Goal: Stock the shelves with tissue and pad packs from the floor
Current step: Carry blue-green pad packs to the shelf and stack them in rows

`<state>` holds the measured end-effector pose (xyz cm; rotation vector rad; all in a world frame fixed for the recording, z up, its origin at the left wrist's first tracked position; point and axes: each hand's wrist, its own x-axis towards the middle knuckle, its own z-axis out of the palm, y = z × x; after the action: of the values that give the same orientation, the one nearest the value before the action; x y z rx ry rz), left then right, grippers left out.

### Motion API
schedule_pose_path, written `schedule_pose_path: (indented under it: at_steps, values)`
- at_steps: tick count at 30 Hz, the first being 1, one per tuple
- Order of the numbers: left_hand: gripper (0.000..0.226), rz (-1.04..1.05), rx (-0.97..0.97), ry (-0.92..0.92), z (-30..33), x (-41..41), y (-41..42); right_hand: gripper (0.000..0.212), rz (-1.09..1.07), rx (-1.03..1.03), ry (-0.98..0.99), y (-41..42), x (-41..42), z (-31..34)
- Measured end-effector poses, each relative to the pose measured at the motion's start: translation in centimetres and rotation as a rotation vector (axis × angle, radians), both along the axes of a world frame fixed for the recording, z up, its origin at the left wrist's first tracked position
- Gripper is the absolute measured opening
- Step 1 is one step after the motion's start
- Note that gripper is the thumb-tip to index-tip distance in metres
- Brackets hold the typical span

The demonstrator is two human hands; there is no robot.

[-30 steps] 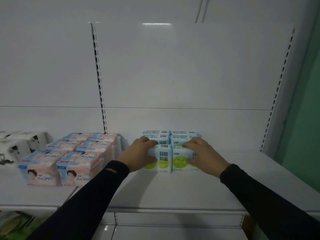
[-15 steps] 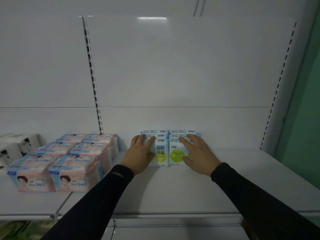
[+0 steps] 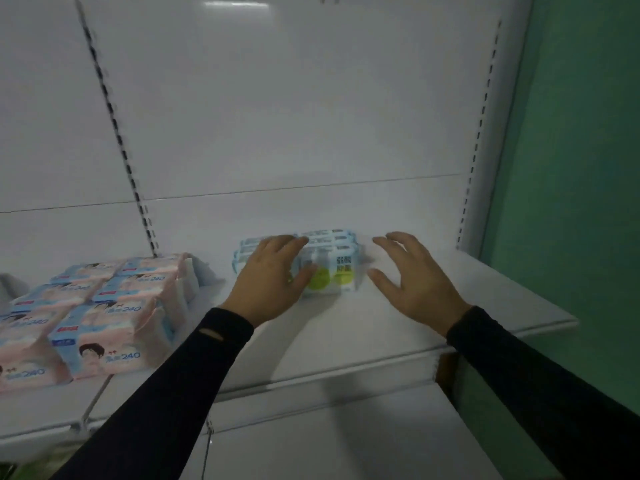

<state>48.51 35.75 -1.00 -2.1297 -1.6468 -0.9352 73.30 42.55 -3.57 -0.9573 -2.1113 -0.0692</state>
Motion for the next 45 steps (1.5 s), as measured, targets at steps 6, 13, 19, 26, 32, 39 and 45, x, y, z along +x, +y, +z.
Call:
schedule_pose_path:
  at_steps: [6, 13, 19, 26, 32, 39, 45]
  values:
    - [0.041, -0.415, -0.009, -0.117, -2.5, 11.1, -0.6, 0.050, -0.376, 0.031, 0.009, -9.5, 11.8, -2.7]
    - [0.051, -0.757, -0.289, 0.006, -10.8, 27.7, -4.3, 0.055, -0.920, -0.121, -0.166, -27.9, 27.1, -8.1]
    - [0.065, -1.026, -0.457, 0.175, -18.8, 41.8, -12.6, 0.053, -1.184, -0.236, -0.087, -43.3, 37.5, -14.4]
    - [0.069, -1.219, -0.636, 0.421, -28.4, 58.6, -24.4, 0.052, -1.343, -0.479, 0.085, -58.5, 50.1, -26.2]
    - [0.064, -1.353, -0.766, 0.664, -42.0, 70.2, -32.6, 0.057, -1.403, -0.875, 0.223, -67.5, 56.2, -41.6]
    - [0.053, -1.533, -0.859, 0.954, -68.0, 77.7, -38.3, 0.075, -1.384, -1.284, 0.416, -72.3, 55.0, -67.1]
    - [0.060, -1.561, -0.813, 1.205, -93.8, 78.7, -40.9, 0.067, -1.372, -1.504, 0.528, -74.2, 52.9, -91.3]
